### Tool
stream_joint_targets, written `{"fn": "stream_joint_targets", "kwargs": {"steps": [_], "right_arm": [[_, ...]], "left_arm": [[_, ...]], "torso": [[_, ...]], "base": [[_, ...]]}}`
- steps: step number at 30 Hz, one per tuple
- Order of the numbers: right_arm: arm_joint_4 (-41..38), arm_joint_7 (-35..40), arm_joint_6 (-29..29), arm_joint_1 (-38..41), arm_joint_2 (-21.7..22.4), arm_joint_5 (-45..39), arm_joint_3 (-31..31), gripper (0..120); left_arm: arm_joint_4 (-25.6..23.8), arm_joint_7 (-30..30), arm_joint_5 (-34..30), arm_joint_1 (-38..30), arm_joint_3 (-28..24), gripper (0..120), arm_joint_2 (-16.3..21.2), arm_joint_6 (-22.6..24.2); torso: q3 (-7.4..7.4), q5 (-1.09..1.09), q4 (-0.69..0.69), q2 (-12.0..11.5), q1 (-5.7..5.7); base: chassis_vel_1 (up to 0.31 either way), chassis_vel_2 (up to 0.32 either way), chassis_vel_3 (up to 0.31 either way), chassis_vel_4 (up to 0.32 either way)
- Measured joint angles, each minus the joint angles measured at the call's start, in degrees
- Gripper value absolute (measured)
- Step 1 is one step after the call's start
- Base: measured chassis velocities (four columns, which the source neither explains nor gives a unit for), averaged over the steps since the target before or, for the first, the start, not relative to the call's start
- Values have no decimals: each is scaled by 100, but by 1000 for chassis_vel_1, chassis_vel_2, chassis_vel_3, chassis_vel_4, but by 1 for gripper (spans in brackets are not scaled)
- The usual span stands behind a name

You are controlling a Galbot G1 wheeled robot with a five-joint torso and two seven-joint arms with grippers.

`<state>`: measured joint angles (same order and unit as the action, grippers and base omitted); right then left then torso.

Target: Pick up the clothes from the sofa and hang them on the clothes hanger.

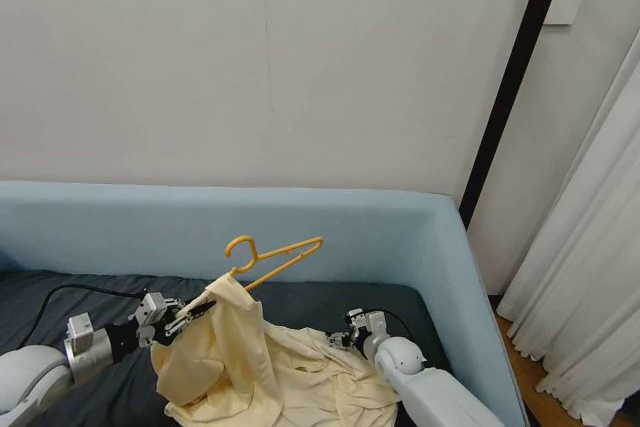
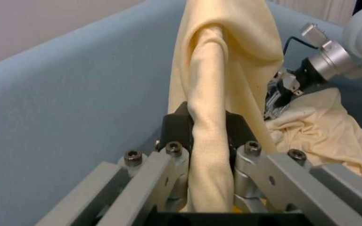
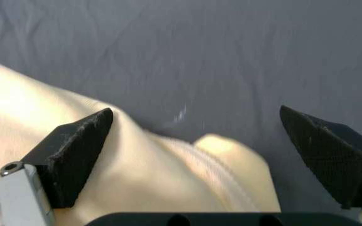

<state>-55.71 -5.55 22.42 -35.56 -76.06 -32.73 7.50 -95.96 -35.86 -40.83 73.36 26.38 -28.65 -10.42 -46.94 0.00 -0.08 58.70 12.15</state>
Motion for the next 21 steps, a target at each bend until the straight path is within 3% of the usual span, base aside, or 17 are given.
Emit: {"fn": "stream_joint_targets", "kwargs": {"steps": [7, 12, 18, 21], "right_arm": [[104, -790, 307, -73, 105, 610, -177, 98], [-31, -1064, 410, -138, 197, 787, -174, 88], [-163, -1146, 414, -182, 236, 950, -102, 68], [-246, -1103, 404, -186, 266, 930, -63, 52]], "left_arm": [[115, -24, 13, -93, -71, 7, 12, -26], [151, -25, 31, -156, -125, 7, -11, -26], [169, -26, 54, -174, -135, 7, -34, -35], [186, -26, 68, -171, -135, 7, -39, -50]], "torso": [[0, 0, 0, 0, 0], [0, 0, -1, 0, 0], [0, 0, -1, 0, 0], [0, 0, 0, 0, 0]], "base": [[0, 0, 0, 0], [0, 0, 0, 0], [0, 0, 0, 0], [0, 0, 0, 0]]}}
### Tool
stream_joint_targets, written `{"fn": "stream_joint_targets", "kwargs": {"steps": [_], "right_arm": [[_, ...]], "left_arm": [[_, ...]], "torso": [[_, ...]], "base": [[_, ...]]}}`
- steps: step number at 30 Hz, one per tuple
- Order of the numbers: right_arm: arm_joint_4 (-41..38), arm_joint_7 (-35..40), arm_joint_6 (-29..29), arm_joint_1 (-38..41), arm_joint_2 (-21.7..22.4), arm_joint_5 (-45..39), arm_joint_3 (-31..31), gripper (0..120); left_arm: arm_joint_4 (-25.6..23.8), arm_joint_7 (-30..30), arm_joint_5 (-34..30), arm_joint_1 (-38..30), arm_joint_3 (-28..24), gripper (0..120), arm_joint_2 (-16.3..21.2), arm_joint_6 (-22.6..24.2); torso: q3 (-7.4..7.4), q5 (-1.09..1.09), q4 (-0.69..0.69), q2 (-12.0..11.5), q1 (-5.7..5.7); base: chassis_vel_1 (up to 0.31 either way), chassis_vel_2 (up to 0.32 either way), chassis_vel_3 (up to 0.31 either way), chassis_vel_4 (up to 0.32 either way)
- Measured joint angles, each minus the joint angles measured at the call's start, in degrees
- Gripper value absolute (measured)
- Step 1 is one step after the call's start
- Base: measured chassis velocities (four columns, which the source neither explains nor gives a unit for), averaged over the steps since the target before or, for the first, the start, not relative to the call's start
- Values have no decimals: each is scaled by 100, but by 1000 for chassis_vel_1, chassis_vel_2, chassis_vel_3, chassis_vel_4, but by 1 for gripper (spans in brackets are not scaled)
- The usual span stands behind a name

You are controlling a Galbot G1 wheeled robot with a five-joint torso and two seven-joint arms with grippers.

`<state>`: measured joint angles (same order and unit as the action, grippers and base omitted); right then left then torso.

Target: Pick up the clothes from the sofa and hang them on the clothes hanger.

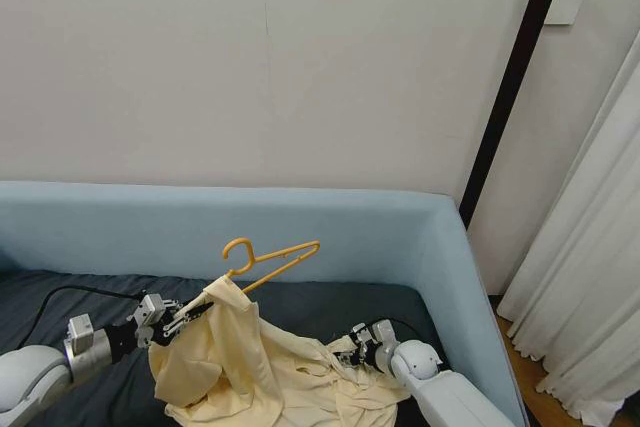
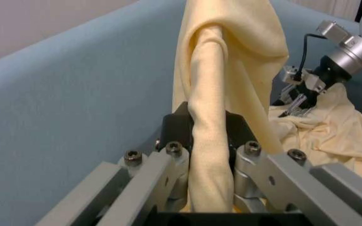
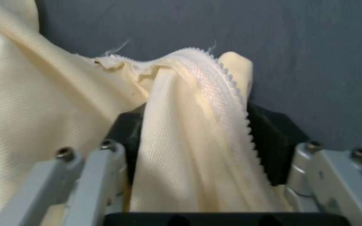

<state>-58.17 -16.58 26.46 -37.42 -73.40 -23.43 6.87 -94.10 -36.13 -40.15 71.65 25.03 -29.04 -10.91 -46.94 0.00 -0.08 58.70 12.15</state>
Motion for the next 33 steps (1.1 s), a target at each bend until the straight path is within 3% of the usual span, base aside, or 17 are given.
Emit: {"fn": "stream_joint_targets", "kwargs": {"steps": [2, 6, 15, 19, 29, 33], "right_arm": [[-38, 11, -3, -3, 21, -14, 17, 50], [-365, 100, -11, -65, 201, -125, 137, 30], [-1100, 286, -18, -149, 467, -392, 194, 0], [-1251, 356, -20, -155, 540, -472, 201, 5], [-1511, 486, -109, -244, 668, -616, 148, 43], [-1579, 516, -145, -276, 701, -659, 105, 32]], "left_arm": [[5, -1, 2, 1, 0, 7, -2, -2], [41, -20, 30, 6, 1, 7, -24, -25], [83, -68, 136, 29, 2, 7, -107, -51], [94, -90, 157, 31, 2, 7, -135, -62], [180, -151, 191, 16, -10, 7, -186, -116], [190, -161, 193, 14, -12, 7, -201, -126]], "torso": [[0, 0, 0, 0, 0], [0, 0, -1, 0, 0], [0, 0, 0, 0, 0], [0, 0, -1, 0, 0], [0, 0, -1, 0, 0], [0, 0, -1, 0, 0]], "base": [[0, 0, 0, 0], [0, 0, 0, 0], [0, 0, 0, 0], [0, 0, 0, 0], [0, 0, 0, 0], [0, 0, 0, 0]]}}
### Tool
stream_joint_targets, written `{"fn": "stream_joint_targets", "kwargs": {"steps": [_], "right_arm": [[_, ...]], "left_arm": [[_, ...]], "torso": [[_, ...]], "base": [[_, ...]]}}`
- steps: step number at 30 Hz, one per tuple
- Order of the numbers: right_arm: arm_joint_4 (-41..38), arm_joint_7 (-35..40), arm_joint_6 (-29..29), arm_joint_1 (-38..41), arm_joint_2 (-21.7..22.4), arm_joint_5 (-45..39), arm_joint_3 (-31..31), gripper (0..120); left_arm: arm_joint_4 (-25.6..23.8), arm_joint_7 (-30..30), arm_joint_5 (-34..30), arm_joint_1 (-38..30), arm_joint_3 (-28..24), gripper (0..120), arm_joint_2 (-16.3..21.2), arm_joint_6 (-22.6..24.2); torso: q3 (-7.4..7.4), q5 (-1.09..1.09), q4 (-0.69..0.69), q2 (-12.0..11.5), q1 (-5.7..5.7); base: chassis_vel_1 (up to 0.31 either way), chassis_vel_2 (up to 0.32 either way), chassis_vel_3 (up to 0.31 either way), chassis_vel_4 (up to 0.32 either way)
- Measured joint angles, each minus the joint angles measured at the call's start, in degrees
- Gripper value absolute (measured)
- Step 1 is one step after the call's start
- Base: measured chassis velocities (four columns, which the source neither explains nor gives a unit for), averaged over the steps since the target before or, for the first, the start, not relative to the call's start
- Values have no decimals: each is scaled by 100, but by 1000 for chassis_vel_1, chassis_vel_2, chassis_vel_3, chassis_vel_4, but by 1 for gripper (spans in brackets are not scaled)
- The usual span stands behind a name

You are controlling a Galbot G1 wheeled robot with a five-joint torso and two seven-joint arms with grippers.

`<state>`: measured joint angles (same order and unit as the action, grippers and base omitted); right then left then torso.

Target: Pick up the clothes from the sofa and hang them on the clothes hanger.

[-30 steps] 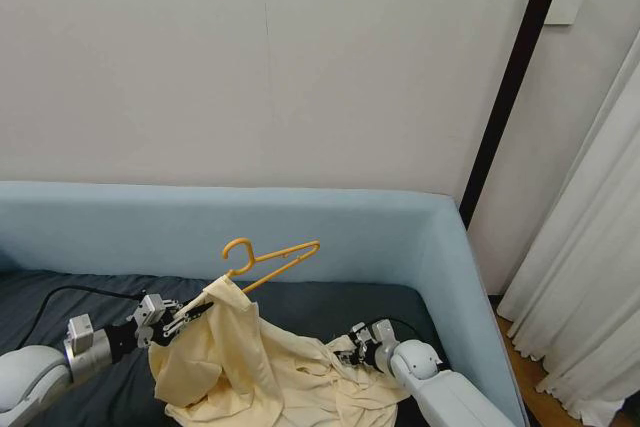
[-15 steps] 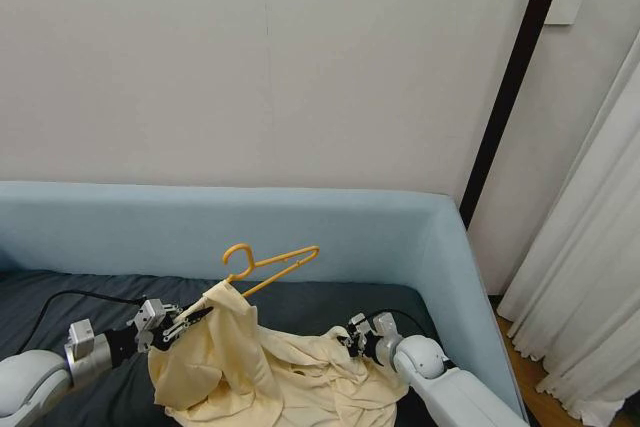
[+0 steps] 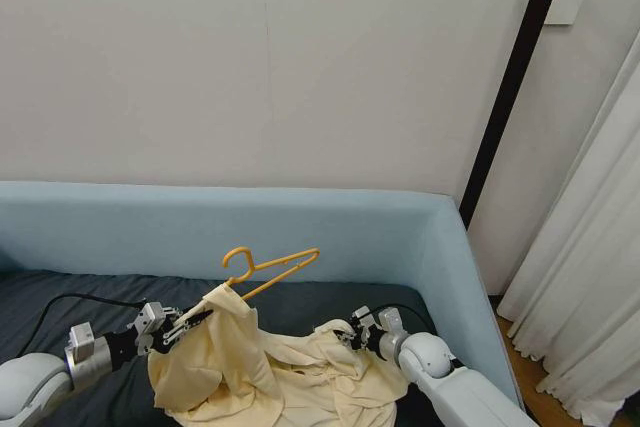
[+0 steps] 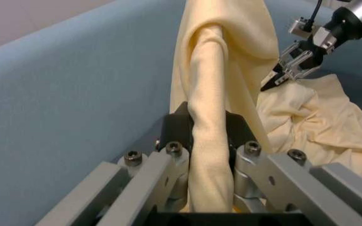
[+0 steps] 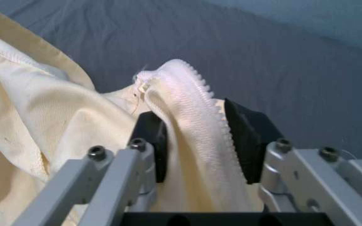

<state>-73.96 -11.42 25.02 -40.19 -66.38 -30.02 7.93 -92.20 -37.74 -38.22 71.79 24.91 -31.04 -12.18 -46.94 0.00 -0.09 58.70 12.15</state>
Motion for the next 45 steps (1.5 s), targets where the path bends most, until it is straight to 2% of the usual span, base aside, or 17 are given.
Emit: {"fn": "stream_joint_targets", "kwargs": {"steps": [1, 5, 7, 9, 11, 15, 19, 22, 23, 25, 30, 37, 45], "right_arm": [[0, 0, 0, 0, 0, 0, 0, 32], [-138, 30, -111, -26, 110, -82, -82, 13], [-162, 38, -155, -26, 135, -111, -101, 10], [-243, 63, -457, -26, 189, -340, -196, 1], [-271, 64, -618, -25, 203, -455, -239, 0], [-391, -60, -1577, 87, 285, -1123, -464, 0], [-605, -3, -1903, 176, 370, -1601, -620, 0], [-752, 214, -1900, 195, 421, -1749, -677, 0], [-903, 501, -1838, 209, 466, -1847, -715, 0], [-1200, 983, -1731, 229, 511, -2122, -792, 0], [-1784, 1284, -1775, 243, 557, -2606, -955, 0], [-2686, 1078, -2330, 186, 725, -3023, -996, 0], [-3298, 544, -3004, 0, 863, -2858, -690, 0]], "left_arm": [[0, 0, 0, 0, 0, 7, 0, 0], [18, -29, 0, 41, 23, 7, -7, -32], [19, -33, 0, 48, 26, 7, -11, -38], [22, -73, -27, 61, 37, 7, -24, -53], [26, -95, -75, 60, 40, 7, -32, -64], [45, -375, -650, -10, 41, 7, -72, -175], [68, -767, -1083, -126, 36, 7, -83, -238], [90, -982, -1273, -207, 22, 7, -83, -260], [112, -1123, -1346, -274, -3, 7, -83, -267], [158, -1251, -1287, -351, -57, 7, -78, -268], [234, -1360, -1047, -451, -136, 7, -75, -251], [318, -1365, -768, -622, -225, 7, -69, -144], [338, -1299, -620, -635, -237, 7, -123, -101]], "torso": [[0, 0, 0, 0, 0], [0, 0, 0, 0, 0], [0, 0, 0, 0, 0], [0, 0, 0, 0, 0], [0, 0, 0, 0, 0], [0, 0, 0, 0, 0], [0, 0, 0, 0, 0], [0, 0, 0, 0, 0], [0, 0, 0, 0, 0], [0, 0, -1, 0, 0], [0, 1, 0, 0, 0], [0, 1, 0, 0, 0], [0, 1, 0, 0, 0]], "base": [[0, 0, 0, 0], [0, 0, 0, 0], [0, 0, 0, 0], [0, 0, 0, 0], [0, 0, 0, 0], [0, 0, 0, 0], [0, 0, 0, 0], [0, 0, 0, 0], [0, 0, 0, 0], [0, 0, 0, 0], [0, 0, 0, 0], [0, 0, 0, 0], [0, 0, 0, 0]]}}
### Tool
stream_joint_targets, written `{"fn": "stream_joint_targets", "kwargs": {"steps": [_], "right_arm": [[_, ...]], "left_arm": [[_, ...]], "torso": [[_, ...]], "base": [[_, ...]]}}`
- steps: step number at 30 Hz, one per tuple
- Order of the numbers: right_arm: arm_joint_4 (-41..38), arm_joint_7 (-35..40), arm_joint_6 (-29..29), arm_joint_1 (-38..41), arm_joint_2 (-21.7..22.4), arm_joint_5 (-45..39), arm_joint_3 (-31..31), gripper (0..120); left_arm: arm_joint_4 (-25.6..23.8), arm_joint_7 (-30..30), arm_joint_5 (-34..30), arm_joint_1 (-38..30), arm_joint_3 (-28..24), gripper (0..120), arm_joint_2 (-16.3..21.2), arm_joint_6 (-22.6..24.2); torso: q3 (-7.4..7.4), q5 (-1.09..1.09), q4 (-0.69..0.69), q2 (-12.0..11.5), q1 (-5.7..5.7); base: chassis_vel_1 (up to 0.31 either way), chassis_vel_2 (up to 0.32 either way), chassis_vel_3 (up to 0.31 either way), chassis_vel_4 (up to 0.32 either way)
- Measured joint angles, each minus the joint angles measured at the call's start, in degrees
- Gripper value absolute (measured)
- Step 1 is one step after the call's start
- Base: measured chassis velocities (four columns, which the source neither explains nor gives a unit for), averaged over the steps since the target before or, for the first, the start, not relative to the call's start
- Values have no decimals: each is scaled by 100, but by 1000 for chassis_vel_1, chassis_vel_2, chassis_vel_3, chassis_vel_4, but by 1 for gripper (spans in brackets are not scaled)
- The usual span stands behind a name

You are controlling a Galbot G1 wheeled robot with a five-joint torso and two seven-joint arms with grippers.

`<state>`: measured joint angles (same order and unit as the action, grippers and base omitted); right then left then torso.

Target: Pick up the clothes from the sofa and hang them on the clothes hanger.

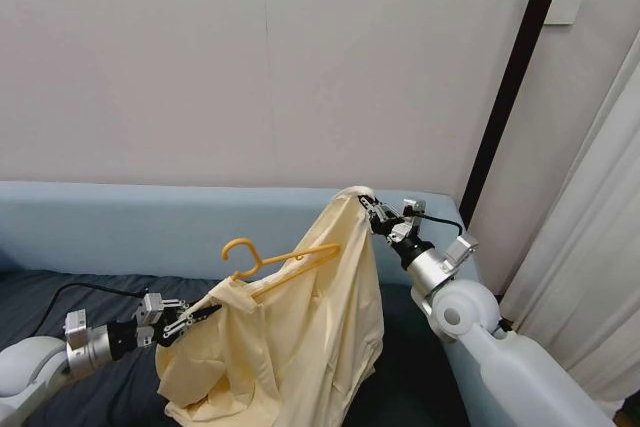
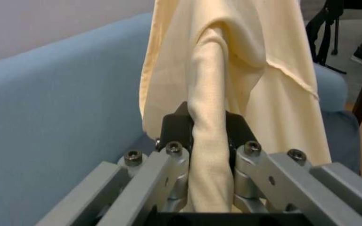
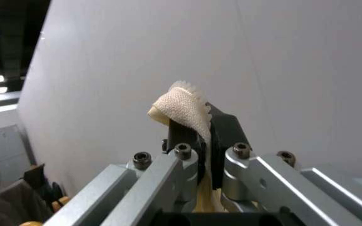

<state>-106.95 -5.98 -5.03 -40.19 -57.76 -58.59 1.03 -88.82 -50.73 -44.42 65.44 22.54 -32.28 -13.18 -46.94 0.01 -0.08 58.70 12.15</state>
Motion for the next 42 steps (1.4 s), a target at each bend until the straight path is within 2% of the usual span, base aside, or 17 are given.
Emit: {"fn": "stream_joint_targets", "kwargs": {"steps": [4, 8, 14, 17, 20, 26, 29, 36, 42], "right_arm": [[-152, -47, -294, -37, -9, 355, 355, 0], [34, 174, -620, 122, -164, 968, 824, 0], [105, 77, -822, 200, -291, 1025, 954, 0], [4, -19, -933, 94, -278, 1024, 971, 0], [-223, -42, -1122, -181, -217, 1087, 995, 0], [-345, -148, -1299, -602, -133, 1401, 1195, 0], [-61, -289, -1515, -861, -139, 2006, 1525, 0], [374, -66, -1658, -945, -301, 2681, 1844, 0], [406, 110, -1546, -741, -502, 2630, 1792, 0]], "left_arm": [[-84, 11, 58, -31, -55, 7, -142, 49], [-293, -30, 243, -32, -206, 7, -376, 134], [-169, 124, 556, -10, -393, 7, -735, 144], [-95, 325, 509, -41, -402, 7, -857, 150], [-30, 582, 169, -156, -351, 7, -973, 179], [-52, 795, -330, -346, -307, 7, -983, 192], [-203, 906, -506, -445, -316, 7, -983, 191], [-480, 967, -601, -438, -283, 7, -874, 165], [-634, 826, -444, -92, -188, 7, -735, 83]], "torso": [[0, 0, -1, 0, 0], [0, -1, 0, 0, 0], [0, 0, 0, 0, 0], [0, 0, 1, 0, 0], [0, 0, -1, 0, 0], [0, -1, -1, 0, 0], [0, -1, -1, 0, 0], [0, 0, -2, 0, 0], [0, 0, 2, 0, 0]], "base": [[0, 0, 0, 0], [0, 0, 0, 0], [0, 0, 0, 0], [0, 0, 0, 0], [0, 0, 0, 0], [0, 0, 0, 0], [0, 0, 0, 0], [0, 0, 0, 0], [0, 0, 0, 0]]}}
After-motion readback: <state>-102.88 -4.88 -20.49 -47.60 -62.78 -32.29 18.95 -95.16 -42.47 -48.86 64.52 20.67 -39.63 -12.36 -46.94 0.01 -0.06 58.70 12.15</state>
